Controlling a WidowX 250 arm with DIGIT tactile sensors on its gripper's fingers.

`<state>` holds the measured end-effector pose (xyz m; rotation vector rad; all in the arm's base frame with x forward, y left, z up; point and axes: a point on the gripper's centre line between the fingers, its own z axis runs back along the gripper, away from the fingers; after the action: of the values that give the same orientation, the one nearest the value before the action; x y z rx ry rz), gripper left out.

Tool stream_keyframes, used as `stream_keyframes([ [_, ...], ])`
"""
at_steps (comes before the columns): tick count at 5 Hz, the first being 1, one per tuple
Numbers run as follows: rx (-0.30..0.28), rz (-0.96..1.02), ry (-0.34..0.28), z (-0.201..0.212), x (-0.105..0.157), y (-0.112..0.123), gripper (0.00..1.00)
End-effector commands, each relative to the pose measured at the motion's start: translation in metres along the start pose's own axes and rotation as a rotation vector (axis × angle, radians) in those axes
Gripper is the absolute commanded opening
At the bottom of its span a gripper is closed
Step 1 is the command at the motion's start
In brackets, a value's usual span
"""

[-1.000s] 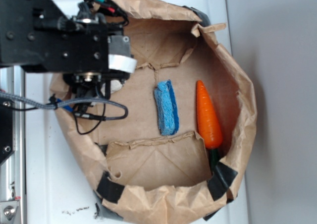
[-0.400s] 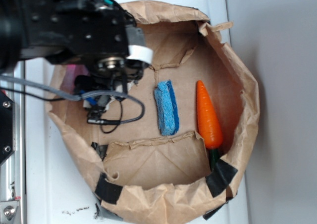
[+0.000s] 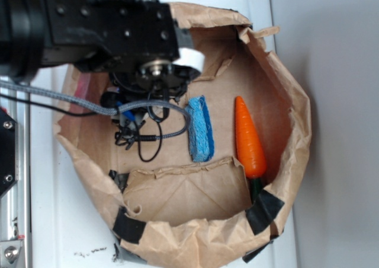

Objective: Grab the white paper.

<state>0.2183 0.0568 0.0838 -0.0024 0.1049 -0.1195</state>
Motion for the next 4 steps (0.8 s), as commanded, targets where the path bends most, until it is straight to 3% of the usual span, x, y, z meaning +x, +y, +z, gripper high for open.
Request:
stream_keyframes([
  [1, -0.086, 0.04, -0.063, 0.081, 0.023, 0.007, 0.0],
  [2, -0.123, 0.032, -0.087, 0.102, 0.025, 0.004, 0.0],
  [3, -0.109, 0.02, -0.094, 0.098, 0.023, 0.003, 1.0],
  [4, -0.093, 0.013, -0.086, 0.078, 0.02, 0.005, 1.0],
])
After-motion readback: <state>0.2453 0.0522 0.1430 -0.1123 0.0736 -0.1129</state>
